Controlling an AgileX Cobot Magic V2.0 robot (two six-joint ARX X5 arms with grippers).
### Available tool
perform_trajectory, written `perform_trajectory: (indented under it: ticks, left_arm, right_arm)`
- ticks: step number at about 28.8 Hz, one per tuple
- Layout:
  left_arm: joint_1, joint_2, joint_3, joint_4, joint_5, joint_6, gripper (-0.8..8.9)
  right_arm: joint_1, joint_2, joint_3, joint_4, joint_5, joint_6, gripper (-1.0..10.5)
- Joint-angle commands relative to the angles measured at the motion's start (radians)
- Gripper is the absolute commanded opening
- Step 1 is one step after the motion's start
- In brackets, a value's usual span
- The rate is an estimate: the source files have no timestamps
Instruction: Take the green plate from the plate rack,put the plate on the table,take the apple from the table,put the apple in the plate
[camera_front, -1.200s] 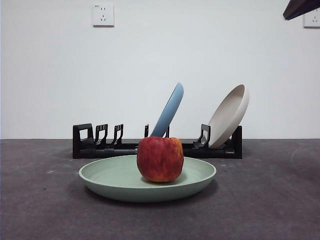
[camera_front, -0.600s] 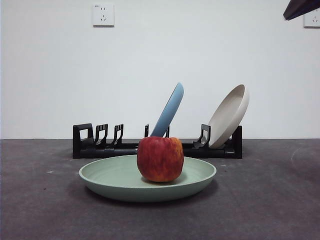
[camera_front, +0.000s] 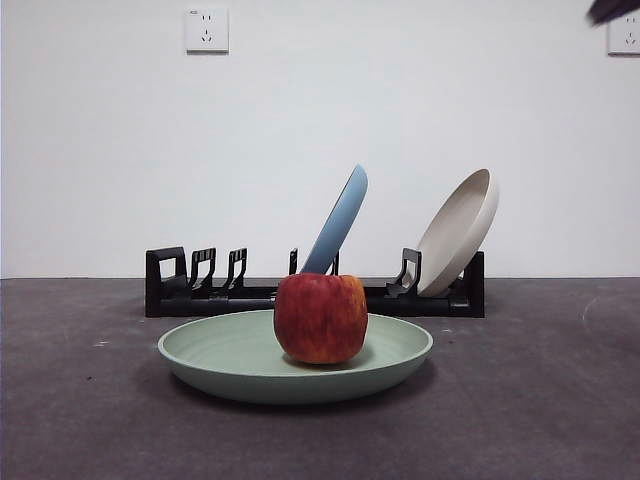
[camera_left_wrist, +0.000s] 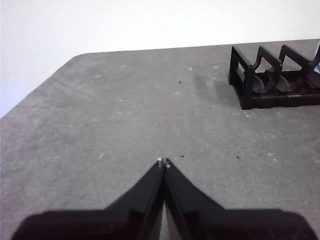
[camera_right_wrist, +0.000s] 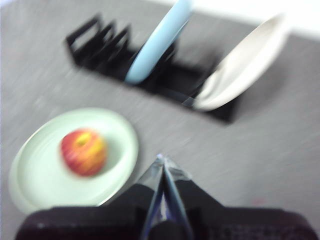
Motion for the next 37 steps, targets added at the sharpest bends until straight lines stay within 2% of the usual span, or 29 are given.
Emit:
perform_trajectory:
  ticks: [1, 6, 10, 15, 21, 30, 37]
  left_arm:
    - [0.003, -0.002, -0.013, 0.002, -0.001, -0.007, -0.03]
    - [0.003, -0.002, -0.013, 0.002, -0.001, -0.007, -0.03]
    - [0.003, -0.002, -0.013, 0.002, -0.001, -0.007, -0.03]
    - [0.003, -0.002, -0.013, 0.002, -0.001, -0.007, -0.03]
    - [0.003, -0.002, -0.013, 0.002, -0.001, -0.007, -0.03]
    - [0.003, -0.002, -0.013, 0.002, -0.001, -0.007, -0.03]
    - [0.003, -0.002, -0.013, 0.002, -0.001, -0.007, -0.03]
  right_arm:
    - [-0.095, -0.063, -0.003, 0.022, -0.005, -0.013, 0.0]
    - [-0.303, -0.243, -0.13, 0.219, -0.004, -0.033, 0.0]
    - [-0.37, -0.362, -0.339, 0.419, -0.005, -0.032, 0.0]
    - [-0.374, -0.46, -0.558, 0.495, -0.004, 0.03, 0.0]
    - [-0.347, -0.564, -0.726, 0.504, 0.0, 0.069, 0.0]
    - [-0.32, -0.658, -0.808, 0.504, 0.008, 0.068, 0.0]
    - [-0.319, -0.69, -0.847, 0.498, 0.056, 0.076, 0.0]
